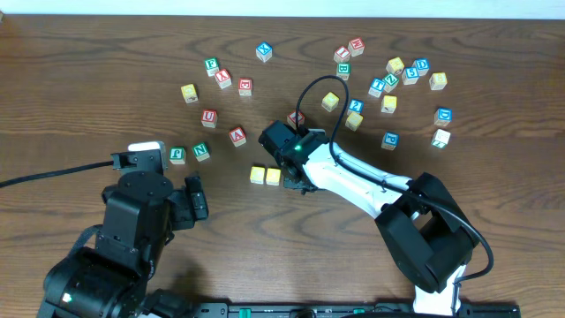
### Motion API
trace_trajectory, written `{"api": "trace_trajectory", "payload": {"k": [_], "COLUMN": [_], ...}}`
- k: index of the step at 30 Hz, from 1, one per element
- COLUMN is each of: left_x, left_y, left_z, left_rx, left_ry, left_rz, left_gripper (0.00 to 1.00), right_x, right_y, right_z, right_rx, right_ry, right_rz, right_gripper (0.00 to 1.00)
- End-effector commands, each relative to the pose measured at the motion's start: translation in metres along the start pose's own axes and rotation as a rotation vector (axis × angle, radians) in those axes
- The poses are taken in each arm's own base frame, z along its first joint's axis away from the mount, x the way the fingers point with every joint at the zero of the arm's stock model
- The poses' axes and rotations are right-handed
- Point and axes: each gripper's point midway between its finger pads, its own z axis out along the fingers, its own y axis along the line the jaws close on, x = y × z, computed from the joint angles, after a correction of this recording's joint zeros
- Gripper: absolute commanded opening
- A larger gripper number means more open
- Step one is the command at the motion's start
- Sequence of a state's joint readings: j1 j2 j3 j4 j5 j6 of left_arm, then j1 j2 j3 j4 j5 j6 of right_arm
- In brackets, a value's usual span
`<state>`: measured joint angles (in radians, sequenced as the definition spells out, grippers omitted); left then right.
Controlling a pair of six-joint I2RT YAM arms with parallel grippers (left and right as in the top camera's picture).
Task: Spell out CORL
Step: 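Lower the L block to the right of the green R block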
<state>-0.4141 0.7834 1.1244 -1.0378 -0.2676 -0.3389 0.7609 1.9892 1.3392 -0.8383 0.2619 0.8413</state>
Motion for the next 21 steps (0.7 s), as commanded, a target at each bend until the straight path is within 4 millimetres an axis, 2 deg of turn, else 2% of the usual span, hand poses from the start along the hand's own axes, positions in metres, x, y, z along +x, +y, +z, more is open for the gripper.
{"api": "trace_trajectory", "payload": {"k": [1, 19, 21], "left_x": [-0.004, -0.004, -0.004], "left_y": [0.003, 0.003, 0.003], "left_z": [-0.002, -0.002, -0.002], "left_rx": [-0.012, -0.012, -0.012], "left_ry": [-0.013, -0.013, -0.013], "left_rz": [0.005, 0.005, 0.005], "left_gripper": [0.93, 0.93, 0.93], "right_x": [-0.001, 0.002, 0.002], "right_y": [-0.002, -0.003, -0.002], "right_z": [-0.001, 0.008, 0.01], "right_rx": [0.022, 0.016, 0.013], "right_ry": [-0.033, -0.046, -0.048], "right_rz": [-0.005, -0.001, 0.0], "right_gripper": [0.05, 0.06, 0.09]}}
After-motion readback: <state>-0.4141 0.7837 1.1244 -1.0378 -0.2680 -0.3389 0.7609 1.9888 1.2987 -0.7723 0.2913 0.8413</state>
